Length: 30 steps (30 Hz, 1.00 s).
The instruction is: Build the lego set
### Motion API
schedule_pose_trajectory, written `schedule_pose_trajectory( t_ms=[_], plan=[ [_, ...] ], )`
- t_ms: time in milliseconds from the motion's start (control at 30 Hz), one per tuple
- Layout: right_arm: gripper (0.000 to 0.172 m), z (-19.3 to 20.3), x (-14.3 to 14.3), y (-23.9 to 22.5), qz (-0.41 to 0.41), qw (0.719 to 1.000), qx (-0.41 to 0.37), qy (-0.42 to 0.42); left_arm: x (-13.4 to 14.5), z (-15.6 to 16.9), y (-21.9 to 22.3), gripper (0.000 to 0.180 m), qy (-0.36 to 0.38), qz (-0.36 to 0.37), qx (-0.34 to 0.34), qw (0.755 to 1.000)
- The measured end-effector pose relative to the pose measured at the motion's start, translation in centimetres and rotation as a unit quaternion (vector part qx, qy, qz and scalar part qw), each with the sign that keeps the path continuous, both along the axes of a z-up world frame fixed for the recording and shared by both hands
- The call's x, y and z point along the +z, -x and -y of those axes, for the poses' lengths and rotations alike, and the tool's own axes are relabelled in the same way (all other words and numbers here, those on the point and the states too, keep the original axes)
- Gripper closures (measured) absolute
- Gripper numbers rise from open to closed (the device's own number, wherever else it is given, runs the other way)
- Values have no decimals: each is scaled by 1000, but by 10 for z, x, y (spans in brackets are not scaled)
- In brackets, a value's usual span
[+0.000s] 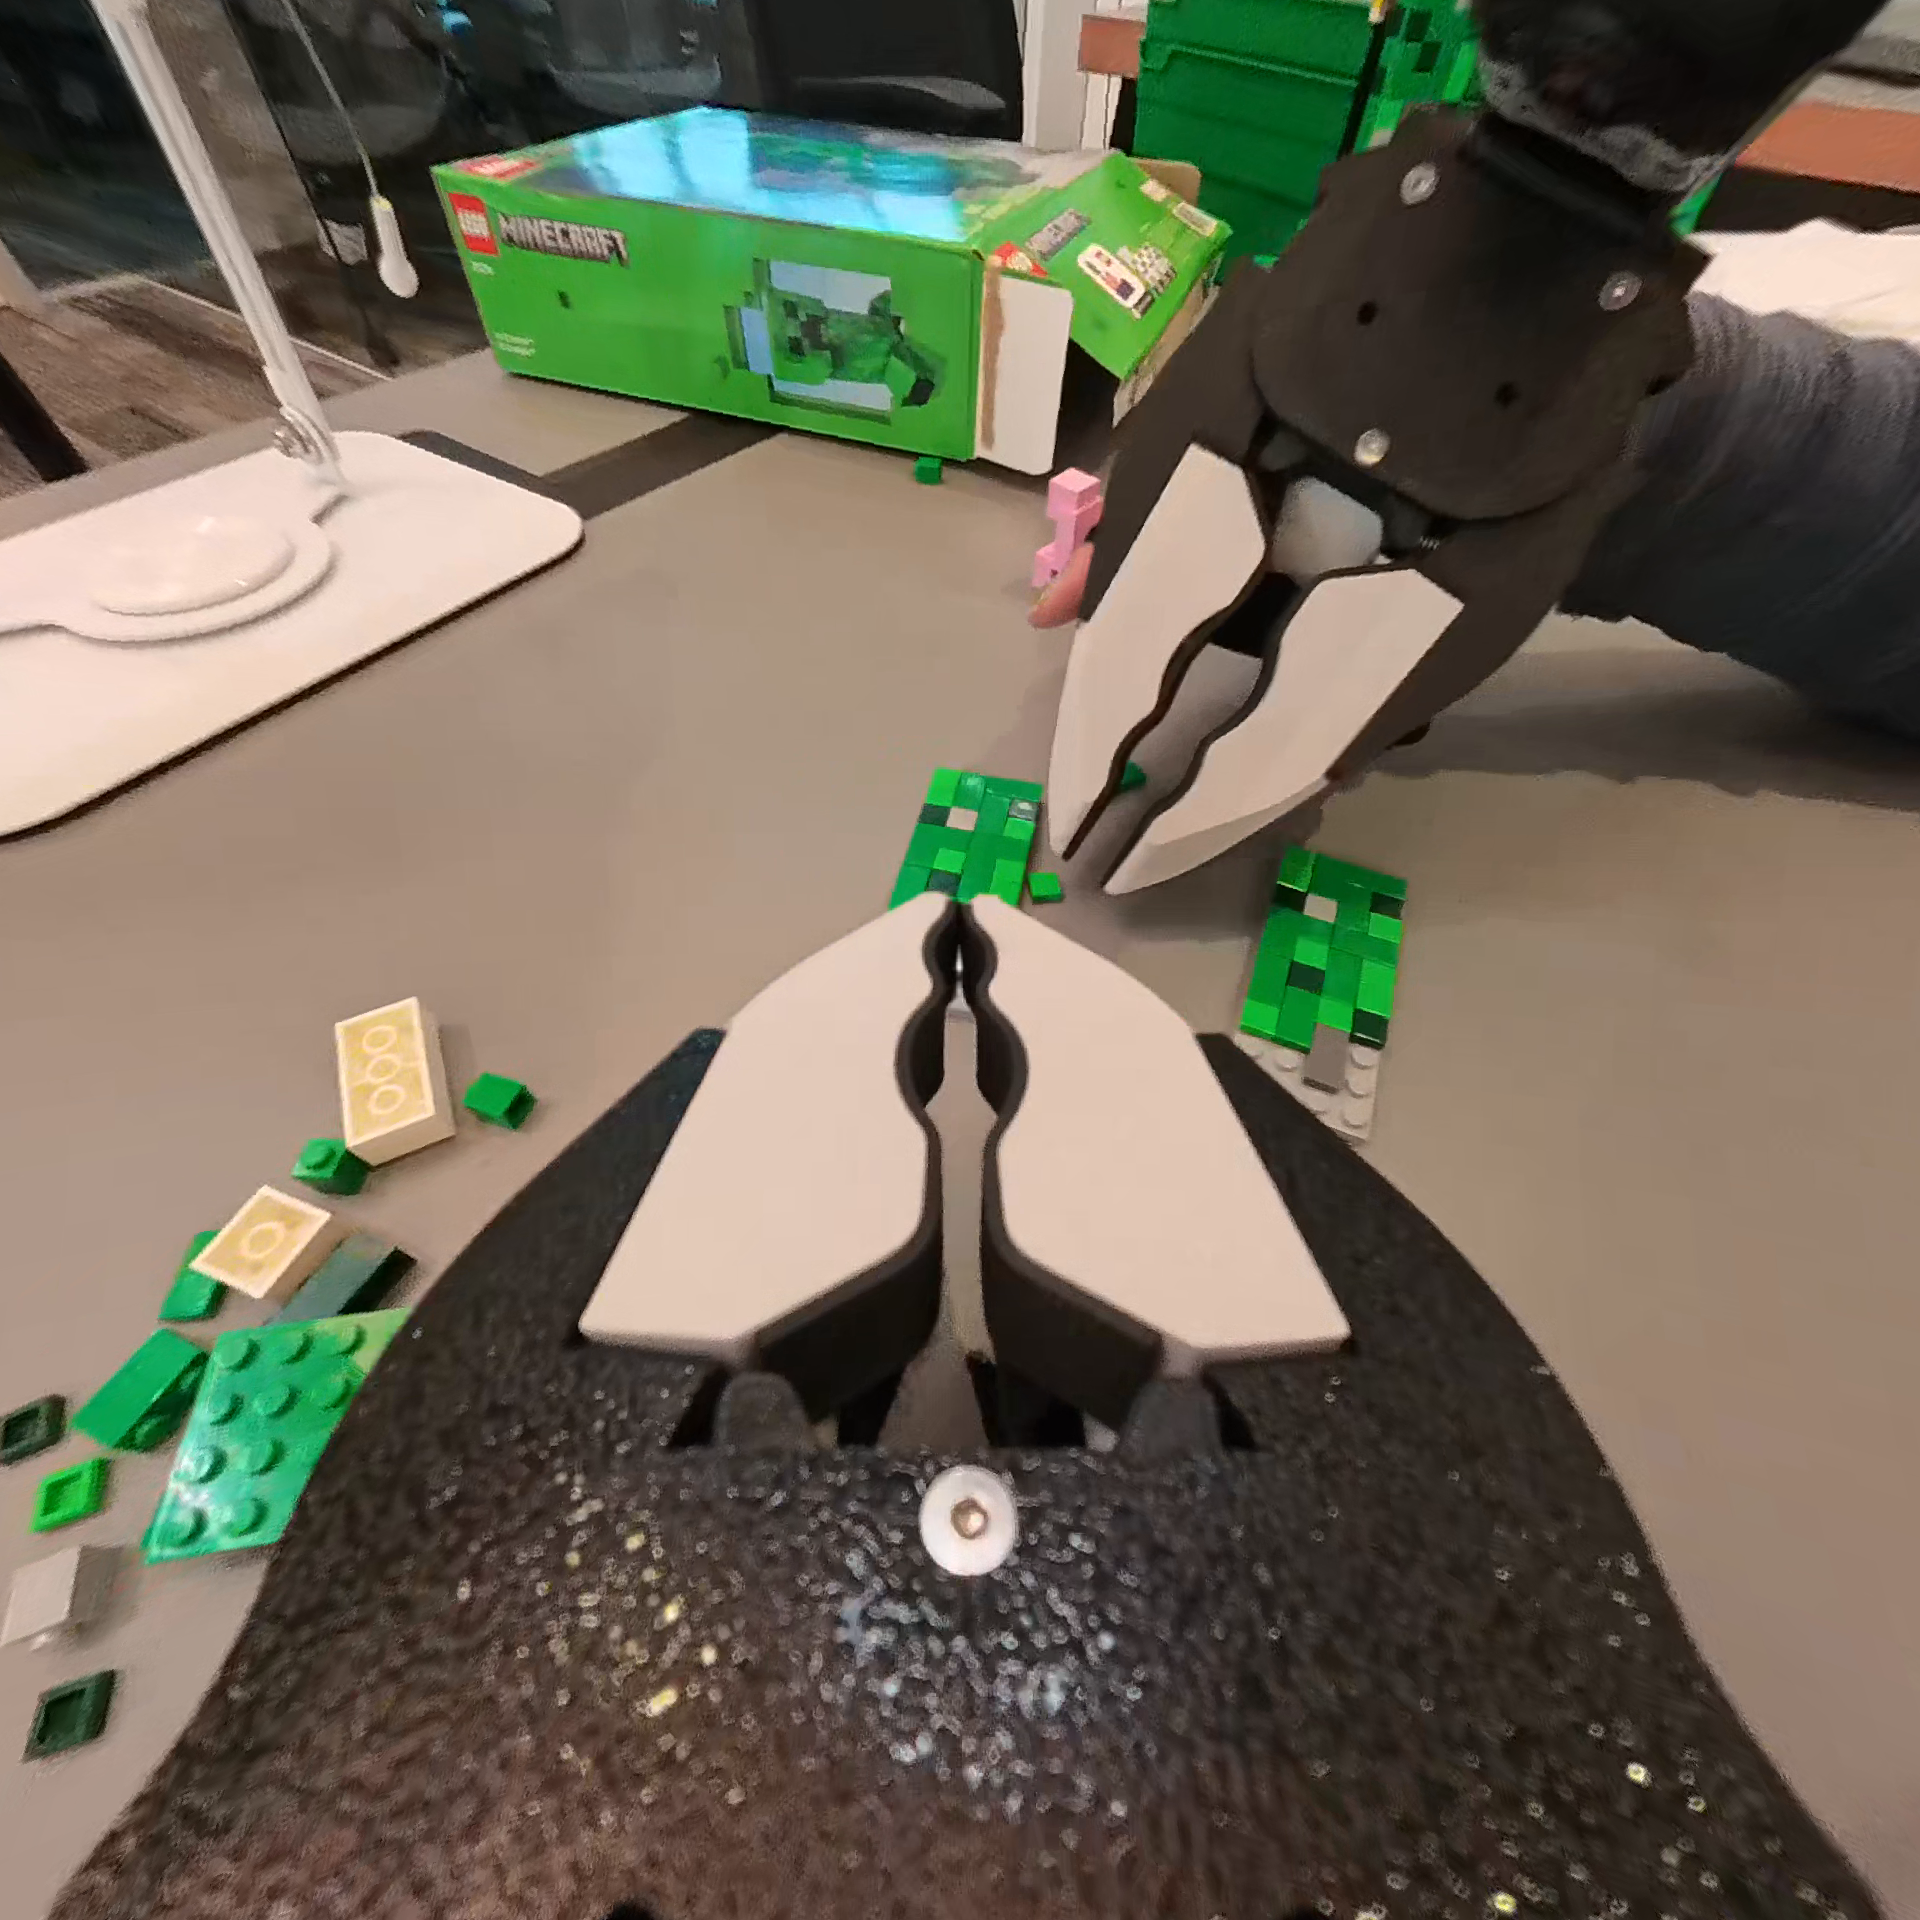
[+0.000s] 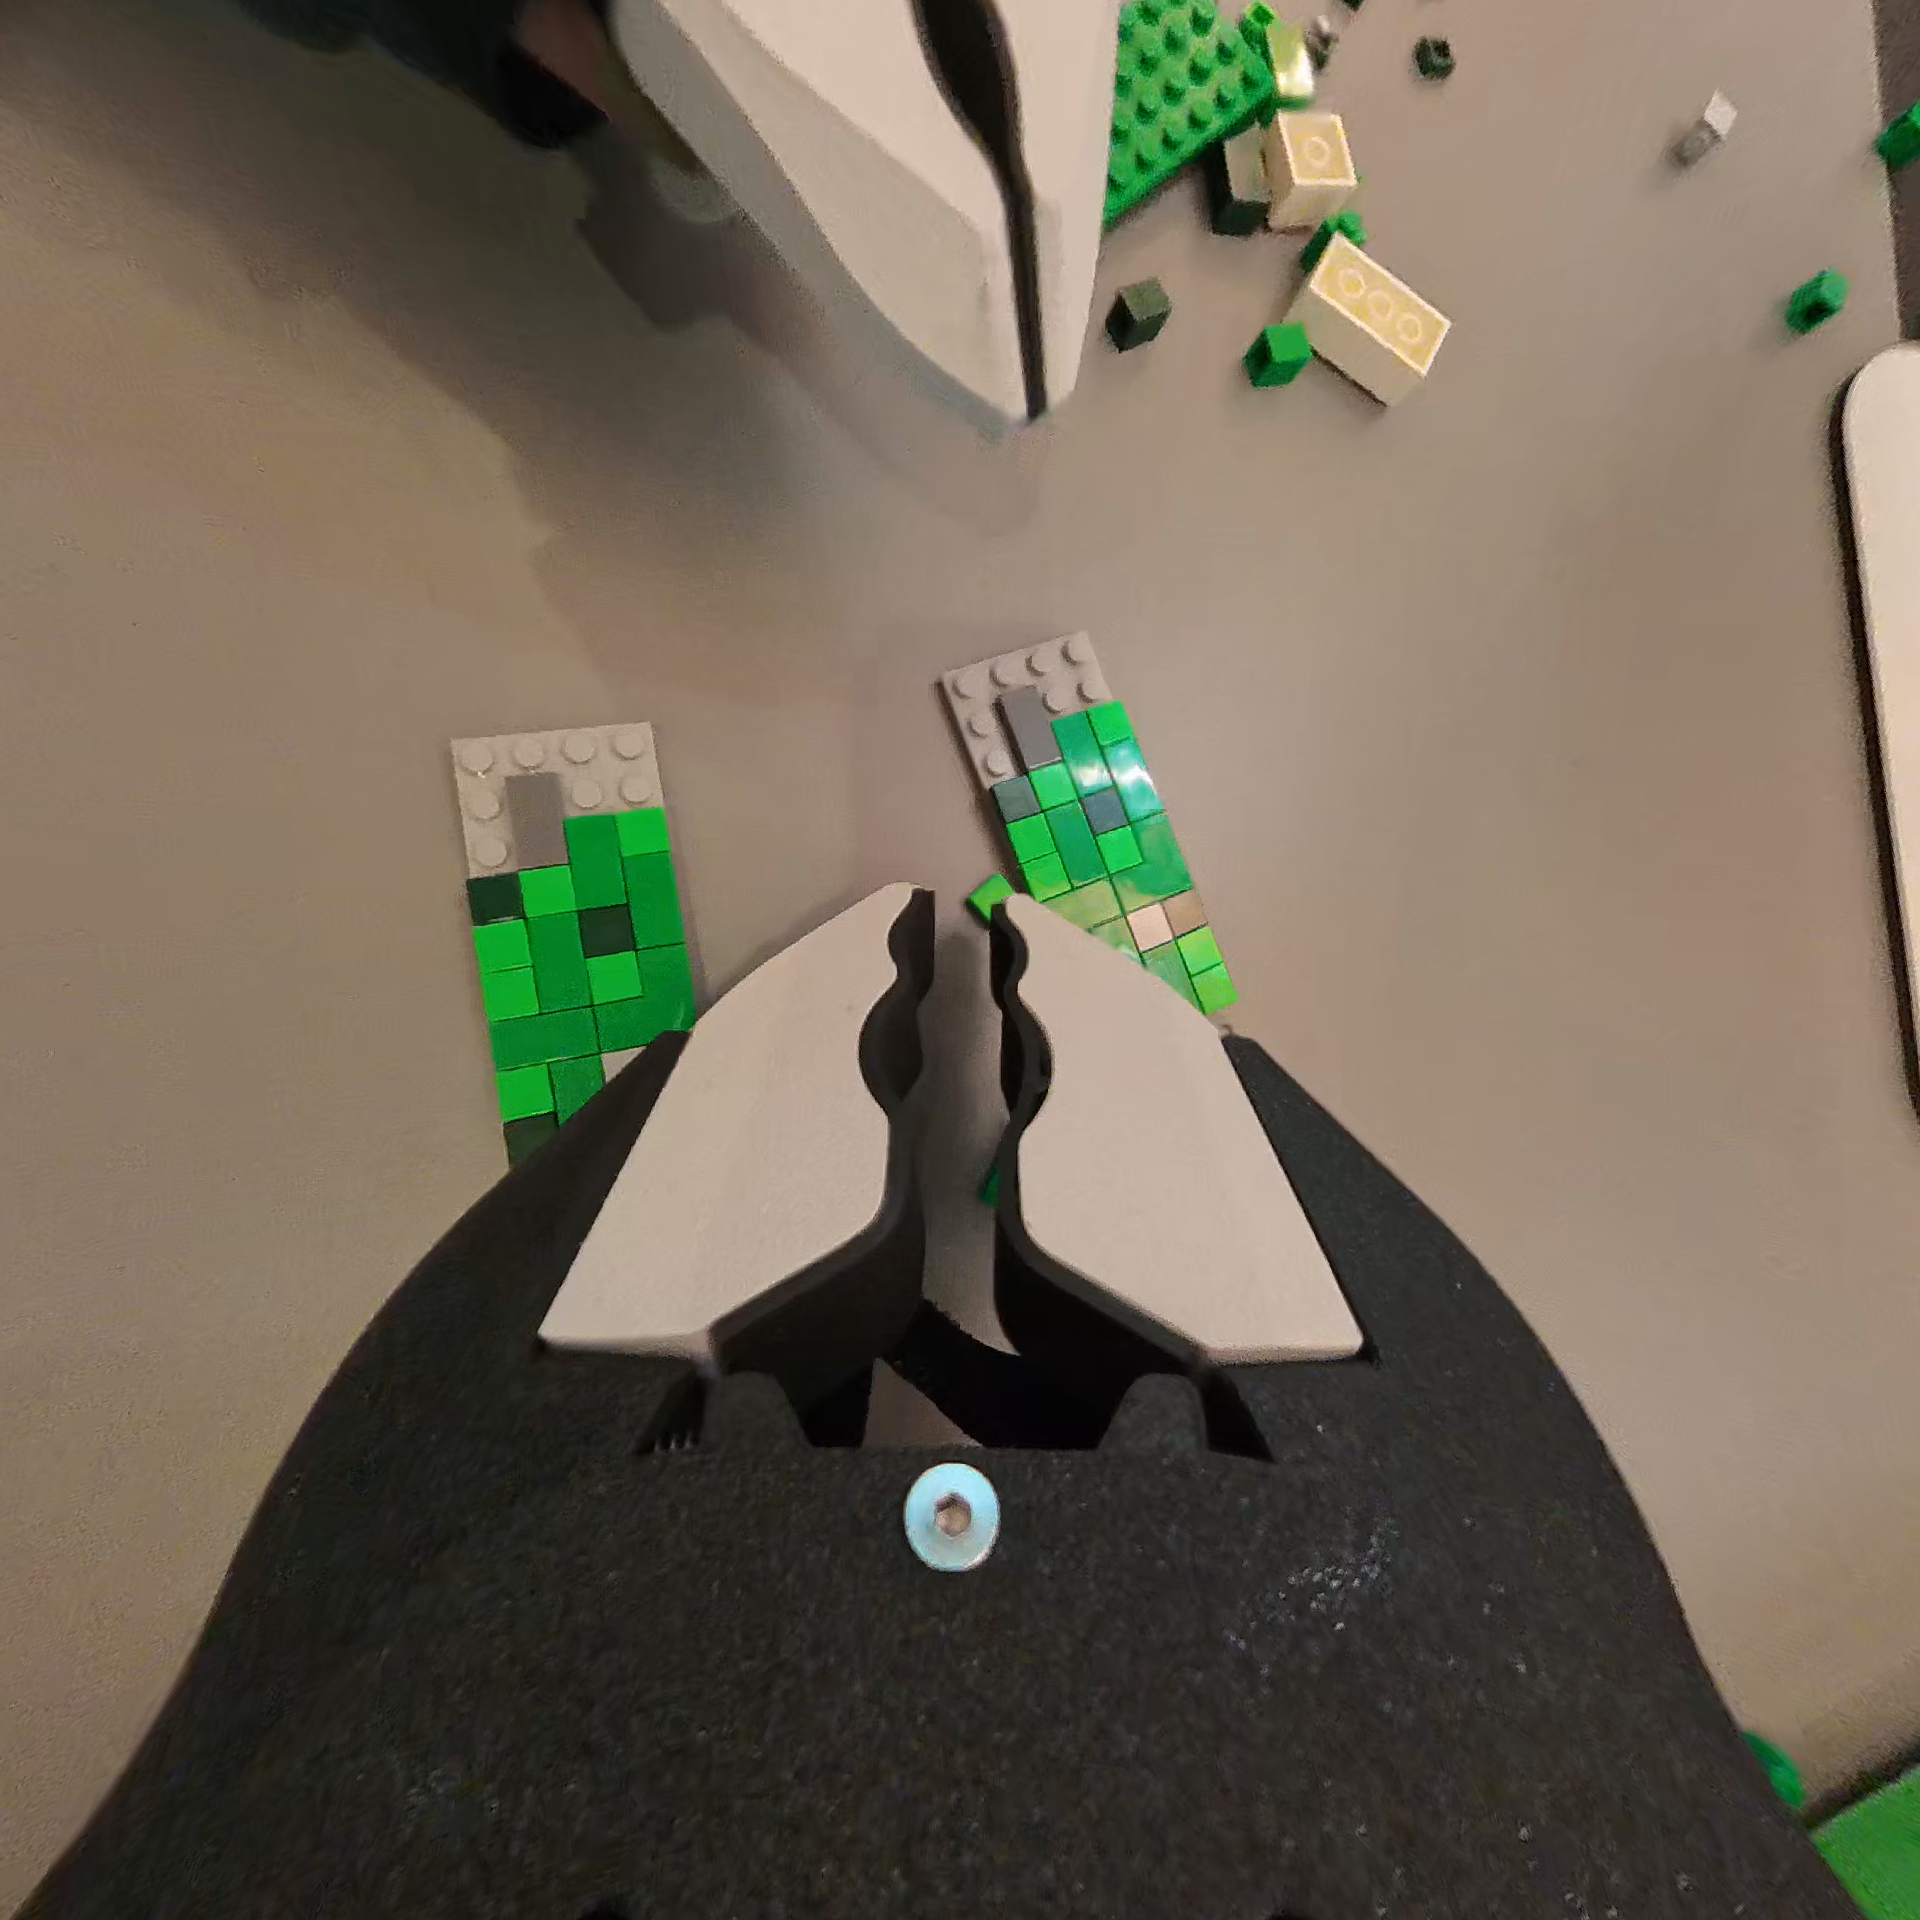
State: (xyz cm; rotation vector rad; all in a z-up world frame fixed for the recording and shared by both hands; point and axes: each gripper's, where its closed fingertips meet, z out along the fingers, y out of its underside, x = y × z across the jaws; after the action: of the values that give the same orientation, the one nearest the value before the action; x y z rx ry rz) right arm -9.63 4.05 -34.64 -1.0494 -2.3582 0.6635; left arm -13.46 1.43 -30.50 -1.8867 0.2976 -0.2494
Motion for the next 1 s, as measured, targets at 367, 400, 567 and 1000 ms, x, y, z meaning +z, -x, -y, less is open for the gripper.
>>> schedule_pose_trajectory(
  t_ms=[367,400,567,1000],
  plan=[
    [164,-8,-8,4,42,987,-151,29,-19,2,5,180,58,-85,-12,995],
    [163,-9,-8,4,37,986,-159,32,-25,1,10,180,77,-109,-9,991],
    [159,-10,-7,4,21,990,-140,15,-41,-3,3,144,124,-156,-84,976],
    [160,-7,-7,2,4,965,-257,52,-50,-21,1,143,184,-155,-66,968]
  ],
)
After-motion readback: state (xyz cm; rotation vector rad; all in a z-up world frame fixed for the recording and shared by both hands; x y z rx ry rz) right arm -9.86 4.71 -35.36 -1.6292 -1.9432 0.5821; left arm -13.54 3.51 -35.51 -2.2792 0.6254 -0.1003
